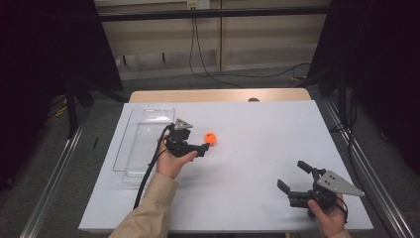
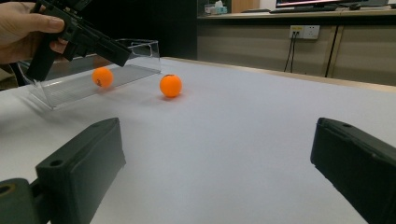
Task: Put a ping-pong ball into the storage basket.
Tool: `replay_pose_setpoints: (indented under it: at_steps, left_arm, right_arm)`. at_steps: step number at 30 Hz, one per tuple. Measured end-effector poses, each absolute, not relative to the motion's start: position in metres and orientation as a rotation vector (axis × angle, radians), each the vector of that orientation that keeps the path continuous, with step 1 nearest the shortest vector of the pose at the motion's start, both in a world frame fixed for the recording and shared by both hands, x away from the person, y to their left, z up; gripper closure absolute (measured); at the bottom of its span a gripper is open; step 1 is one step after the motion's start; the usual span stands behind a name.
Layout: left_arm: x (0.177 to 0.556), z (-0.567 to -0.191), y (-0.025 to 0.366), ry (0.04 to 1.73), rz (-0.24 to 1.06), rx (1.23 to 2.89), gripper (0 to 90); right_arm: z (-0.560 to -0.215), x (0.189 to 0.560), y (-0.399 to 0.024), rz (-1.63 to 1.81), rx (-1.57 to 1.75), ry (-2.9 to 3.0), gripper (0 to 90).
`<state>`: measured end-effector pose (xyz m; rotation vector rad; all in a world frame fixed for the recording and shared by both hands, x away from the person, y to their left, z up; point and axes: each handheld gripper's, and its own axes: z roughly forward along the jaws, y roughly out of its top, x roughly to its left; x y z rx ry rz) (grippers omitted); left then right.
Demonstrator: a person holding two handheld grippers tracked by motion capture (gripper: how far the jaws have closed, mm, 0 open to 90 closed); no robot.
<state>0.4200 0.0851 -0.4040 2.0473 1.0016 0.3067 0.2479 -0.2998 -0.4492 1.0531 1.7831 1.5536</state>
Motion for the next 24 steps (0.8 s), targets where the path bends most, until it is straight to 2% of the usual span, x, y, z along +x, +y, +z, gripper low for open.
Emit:
replay_pose_setpoints:
  at_steps: [24]
  left_arm:
    - [0.4254, -0.4124, 0.0753, 1.002, 0.324, 2.058, 12.3]
  right_arm:
    - [-0.4491, 0.248, -0.3, 1.557, 1.054, 1.781, 2.0]
